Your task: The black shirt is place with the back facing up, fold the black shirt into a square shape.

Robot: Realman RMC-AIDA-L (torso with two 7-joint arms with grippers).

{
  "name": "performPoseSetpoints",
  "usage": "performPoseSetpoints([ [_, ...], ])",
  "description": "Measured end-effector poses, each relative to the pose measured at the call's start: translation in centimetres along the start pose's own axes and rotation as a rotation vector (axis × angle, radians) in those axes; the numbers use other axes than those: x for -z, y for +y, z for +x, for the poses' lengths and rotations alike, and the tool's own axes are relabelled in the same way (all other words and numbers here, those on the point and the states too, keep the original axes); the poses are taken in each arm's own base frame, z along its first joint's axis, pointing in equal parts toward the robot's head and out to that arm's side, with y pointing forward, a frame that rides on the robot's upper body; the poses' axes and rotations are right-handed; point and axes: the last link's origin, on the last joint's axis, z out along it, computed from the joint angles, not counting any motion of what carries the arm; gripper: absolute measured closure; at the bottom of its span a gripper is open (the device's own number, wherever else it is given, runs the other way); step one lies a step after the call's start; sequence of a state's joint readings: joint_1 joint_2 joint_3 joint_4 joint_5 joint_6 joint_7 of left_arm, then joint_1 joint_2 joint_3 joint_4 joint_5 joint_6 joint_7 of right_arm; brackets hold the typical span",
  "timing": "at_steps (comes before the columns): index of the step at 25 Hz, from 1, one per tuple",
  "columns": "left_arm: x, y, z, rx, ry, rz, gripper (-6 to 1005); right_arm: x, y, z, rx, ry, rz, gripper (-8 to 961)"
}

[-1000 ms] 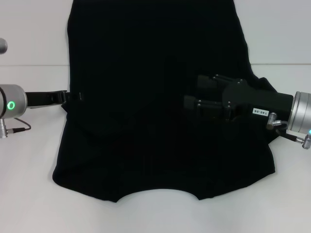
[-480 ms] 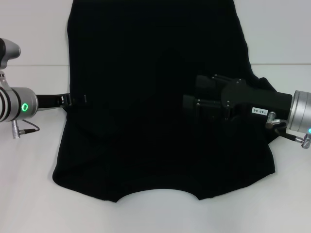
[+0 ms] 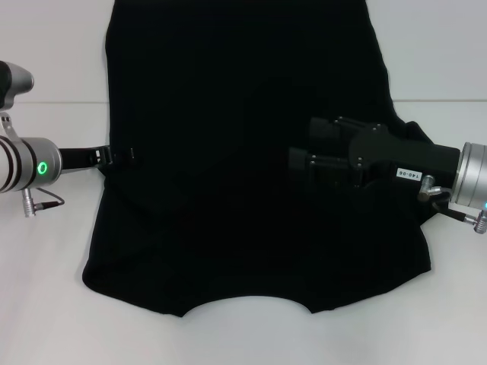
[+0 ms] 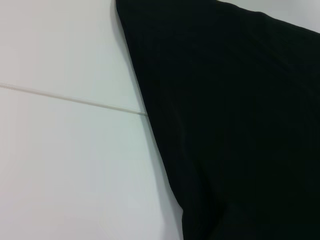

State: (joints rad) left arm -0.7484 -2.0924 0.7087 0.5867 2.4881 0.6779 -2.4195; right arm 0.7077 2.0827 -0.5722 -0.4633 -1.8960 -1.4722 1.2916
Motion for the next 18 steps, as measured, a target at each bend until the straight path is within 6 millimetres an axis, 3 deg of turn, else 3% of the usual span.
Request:
performPoseSetpoints([
  [18, -0.67, 0.49, -0.82, -0.022, -0.01, 0.011, 124, -0.13, 0.15, 0.16, -0.004, 0.002, -0.003, 75],
])
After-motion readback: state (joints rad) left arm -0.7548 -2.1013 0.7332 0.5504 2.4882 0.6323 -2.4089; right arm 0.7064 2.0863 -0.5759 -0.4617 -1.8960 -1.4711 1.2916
